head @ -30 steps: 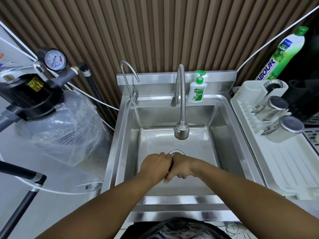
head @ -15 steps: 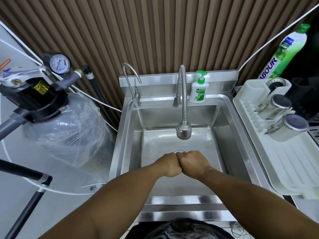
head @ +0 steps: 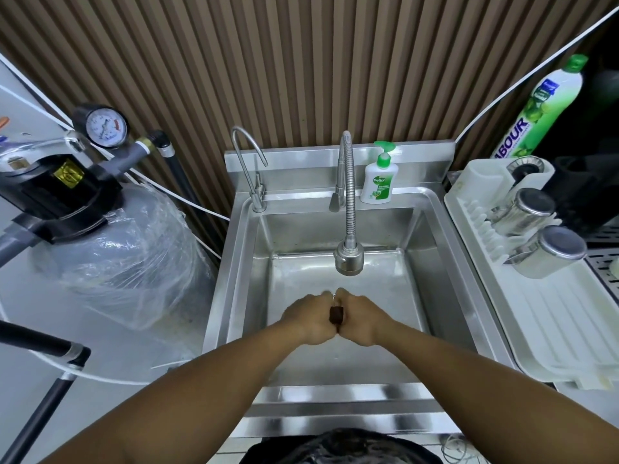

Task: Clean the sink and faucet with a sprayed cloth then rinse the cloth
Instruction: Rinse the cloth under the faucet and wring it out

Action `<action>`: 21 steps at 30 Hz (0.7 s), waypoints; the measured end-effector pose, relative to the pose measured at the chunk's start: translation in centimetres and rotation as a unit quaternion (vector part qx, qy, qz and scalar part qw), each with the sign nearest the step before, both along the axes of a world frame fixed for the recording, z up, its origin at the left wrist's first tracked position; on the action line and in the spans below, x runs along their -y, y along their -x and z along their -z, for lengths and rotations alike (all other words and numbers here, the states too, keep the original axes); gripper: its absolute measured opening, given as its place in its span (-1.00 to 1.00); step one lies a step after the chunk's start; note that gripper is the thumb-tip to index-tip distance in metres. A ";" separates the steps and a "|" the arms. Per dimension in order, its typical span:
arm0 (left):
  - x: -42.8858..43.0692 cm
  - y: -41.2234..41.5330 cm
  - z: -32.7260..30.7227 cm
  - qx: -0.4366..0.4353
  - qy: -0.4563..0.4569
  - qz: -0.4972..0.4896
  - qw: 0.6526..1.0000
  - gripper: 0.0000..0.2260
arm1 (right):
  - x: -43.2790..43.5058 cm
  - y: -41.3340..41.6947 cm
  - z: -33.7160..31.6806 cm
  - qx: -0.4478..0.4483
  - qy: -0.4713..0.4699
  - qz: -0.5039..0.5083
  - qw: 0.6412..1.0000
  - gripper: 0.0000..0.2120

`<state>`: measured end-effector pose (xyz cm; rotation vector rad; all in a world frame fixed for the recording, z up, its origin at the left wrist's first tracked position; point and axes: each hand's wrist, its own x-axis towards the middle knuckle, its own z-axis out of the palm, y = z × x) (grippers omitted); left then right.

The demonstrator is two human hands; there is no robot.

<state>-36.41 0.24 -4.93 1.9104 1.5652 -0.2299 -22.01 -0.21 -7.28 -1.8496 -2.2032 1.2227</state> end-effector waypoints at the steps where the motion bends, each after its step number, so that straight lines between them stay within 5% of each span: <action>1: 0.3 0.4 0.1 -0.026 -0.087 0.030 0.995 -0.74 | 0.1 0.1 -0.2 -0.053 0.070 0.046 0.995 -0.70; 4: 1.1 1.9 1.2 -0.088 -0.353 0.153 0.919 -0.69 | 0.1 0.4 -0.7 -0.208 0.261 0.143 0.932 -0.75; 6: 1.4 2.6 2.0 -0.091 -0.411 0.215 0.881 -0.74 | 0.1 0.7 -1.2 -0.278 0.335 0.146 0.888 -0.77; 8: 1.5 3.2 2.6 -0.084 -0.407 0.233 0.879 -0.73 | 0.0 1.0 -1.8 -0.295 0.374 0.133 0.869 -0.76; 13: 2.2 2.4 0.9 -0.133 -0.283 0.252 0.916 -0.70 | 0.1 1.2 -2.5 -0.170 0.325 0.047 0.929 -0.90; 16: 2.4 2.1 0.7 -0.153 -0.248 0.245 0.925 -0.62 | 0.1 1.3 -2.7 -0.110 0.265 0.015 0.958 -0.80; 21: 1.5 1.6 -0.4 -0.193 -0.191 0.231 0.934 -0.81 | 0.4 2.5 -2.6 -0.030 0.239 -0.006 0.971 -0.61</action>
